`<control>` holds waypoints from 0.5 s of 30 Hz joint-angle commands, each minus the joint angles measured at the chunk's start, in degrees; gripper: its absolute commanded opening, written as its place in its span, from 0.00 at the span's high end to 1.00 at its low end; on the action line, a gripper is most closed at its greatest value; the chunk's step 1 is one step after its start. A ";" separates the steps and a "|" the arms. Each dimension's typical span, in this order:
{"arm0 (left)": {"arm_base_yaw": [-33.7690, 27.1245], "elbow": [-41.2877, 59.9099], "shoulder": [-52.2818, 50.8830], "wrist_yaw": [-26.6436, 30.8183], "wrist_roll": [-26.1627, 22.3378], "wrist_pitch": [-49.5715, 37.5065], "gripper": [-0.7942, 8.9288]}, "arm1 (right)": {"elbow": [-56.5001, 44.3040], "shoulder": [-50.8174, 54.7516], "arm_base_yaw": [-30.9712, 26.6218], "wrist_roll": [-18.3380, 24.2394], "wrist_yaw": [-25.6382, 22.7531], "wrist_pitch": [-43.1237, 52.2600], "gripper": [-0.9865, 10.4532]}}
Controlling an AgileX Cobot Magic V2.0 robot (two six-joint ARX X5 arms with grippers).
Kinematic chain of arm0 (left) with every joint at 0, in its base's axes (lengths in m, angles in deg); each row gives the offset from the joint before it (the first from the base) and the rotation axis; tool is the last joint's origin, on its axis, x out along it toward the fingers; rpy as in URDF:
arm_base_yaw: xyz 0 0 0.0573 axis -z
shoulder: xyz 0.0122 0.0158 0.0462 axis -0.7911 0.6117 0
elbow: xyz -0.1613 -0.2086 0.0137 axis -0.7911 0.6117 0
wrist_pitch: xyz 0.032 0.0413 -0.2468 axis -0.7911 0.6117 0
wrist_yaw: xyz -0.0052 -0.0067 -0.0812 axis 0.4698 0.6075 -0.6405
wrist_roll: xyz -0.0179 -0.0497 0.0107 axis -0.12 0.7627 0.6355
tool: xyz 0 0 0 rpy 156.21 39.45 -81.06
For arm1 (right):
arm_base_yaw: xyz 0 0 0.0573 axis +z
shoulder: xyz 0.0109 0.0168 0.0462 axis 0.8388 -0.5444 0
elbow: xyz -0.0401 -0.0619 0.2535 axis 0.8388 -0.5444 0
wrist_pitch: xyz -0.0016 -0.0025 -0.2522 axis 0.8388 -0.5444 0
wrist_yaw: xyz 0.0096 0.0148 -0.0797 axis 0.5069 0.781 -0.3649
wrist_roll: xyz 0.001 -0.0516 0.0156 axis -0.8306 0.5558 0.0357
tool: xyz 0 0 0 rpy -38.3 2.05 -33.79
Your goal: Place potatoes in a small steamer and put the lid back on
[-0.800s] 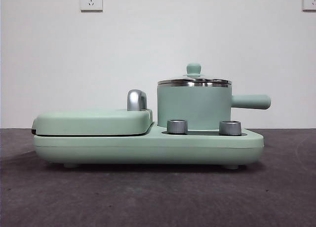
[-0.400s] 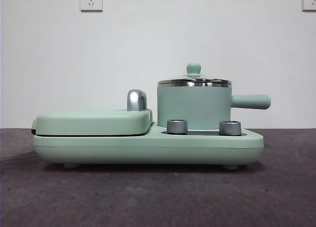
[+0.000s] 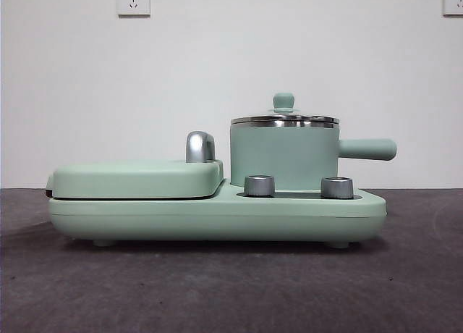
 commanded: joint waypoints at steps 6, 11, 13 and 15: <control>-0.26 4.68 -6.12 0.83 -3.87 -1.60 0.90 | 0.44 -0.26 0.35 0.09 -0.15 0.61 0.90; -1.40 20.02 -16.37 5.73 -2.08 -12.24 0.90 | 0.44 -0.26 0.35 0.09 -0.15 0.61 0.90; -2.14 25.66 -20.63 8.74 -0.98 -15.96 0.90 | 0.44 -0.26 0.35 0.09 -0.15 0.61 0.90; -3.13 30.08 -24.70 12.35 -0.02 -17.97 0.90 | 0.44 -0.26 0.35 0.09 -0.17 0.61 0.90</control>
